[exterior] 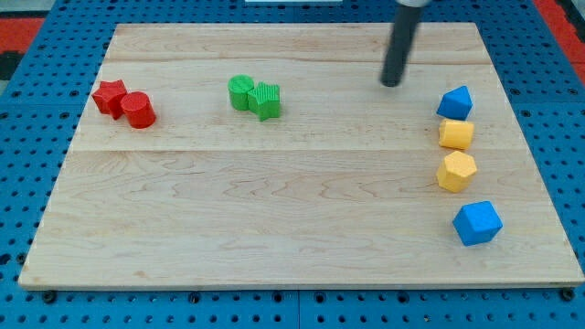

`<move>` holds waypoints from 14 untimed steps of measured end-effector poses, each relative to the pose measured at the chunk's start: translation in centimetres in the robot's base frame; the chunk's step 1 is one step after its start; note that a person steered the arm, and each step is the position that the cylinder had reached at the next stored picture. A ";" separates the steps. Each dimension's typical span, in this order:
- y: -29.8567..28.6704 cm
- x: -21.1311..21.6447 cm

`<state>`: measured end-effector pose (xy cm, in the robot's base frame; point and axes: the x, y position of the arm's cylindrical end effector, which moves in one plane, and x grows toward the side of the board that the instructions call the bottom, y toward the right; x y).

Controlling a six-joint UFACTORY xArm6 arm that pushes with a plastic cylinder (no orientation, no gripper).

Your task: Push the green blocks to the top of the blue triangle

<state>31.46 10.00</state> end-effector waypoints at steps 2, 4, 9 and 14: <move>-8.0 -5.3; -20.7 -2.2; -7.8 3.5; 2.5 -1.2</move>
<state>30.28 12.45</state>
